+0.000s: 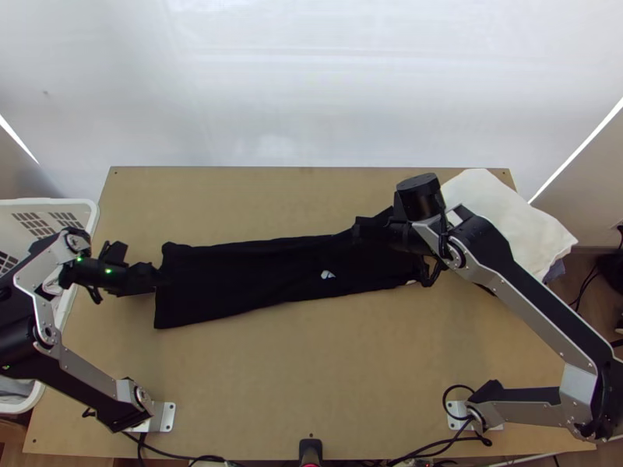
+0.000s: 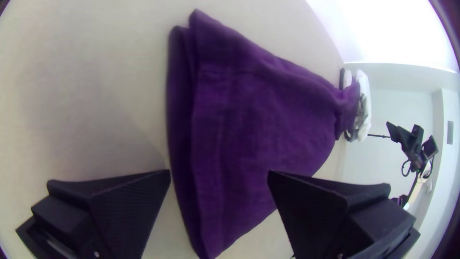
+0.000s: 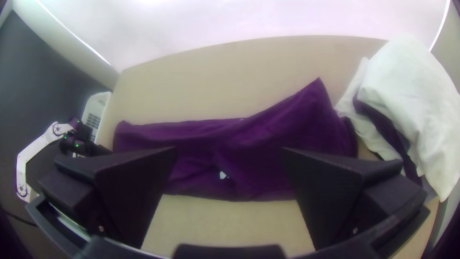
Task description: Fold the t-shirt
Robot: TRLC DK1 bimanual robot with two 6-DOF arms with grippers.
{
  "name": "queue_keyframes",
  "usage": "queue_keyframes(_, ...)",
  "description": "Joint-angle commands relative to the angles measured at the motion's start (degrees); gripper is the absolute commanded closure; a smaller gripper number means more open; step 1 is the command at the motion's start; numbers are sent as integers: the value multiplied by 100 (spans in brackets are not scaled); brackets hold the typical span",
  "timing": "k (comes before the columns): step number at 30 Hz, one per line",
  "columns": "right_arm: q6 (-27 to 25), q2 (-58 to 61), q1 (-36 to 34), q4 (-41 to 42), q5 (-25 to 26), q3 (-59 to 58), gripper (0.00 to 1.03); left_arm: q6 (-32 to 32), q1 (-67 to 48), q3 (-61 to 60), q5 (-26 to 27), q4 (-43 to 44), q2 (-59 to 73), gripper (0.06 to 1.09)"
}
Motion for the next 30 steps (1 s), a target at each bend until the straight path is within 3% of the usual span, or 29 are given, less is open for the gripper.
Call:
queue_keyframes(1,-39,-23,-13,-9,-4,-29,4,-134,-522,2,488,70,182,10)
queue_keyframes(13,-144,-252,-198,-9,-4,-82,4,-828,-1340,301,480,624,534,13)
queue_keyframes(18,-171,-322,-295,-9,-4,-46,4,-397,-1243,213,436,685,332,34)
queue_keyframes(19,-171,-322,-312,-9,-4,-38,4,-274,-1182,204,445,694,252,45)
queue_keyframes(20,-171,-322,-321,-9,-4,-20,4,-213,-1129,187,488,791,156,65)
queue_keyframes(21,-171,-322,-339,-9,-4,-20,4,-63,-1111,195,611,975,103,94)
queue_keyframes(22,-171,-322,-347,-9,-4,-11,4,86,-1085,248,655,1019,112,104)
queue_keyframes(30,-232,-313,-383,-9,-13,-11,4,253,-241,758,1112,44,1079,105)
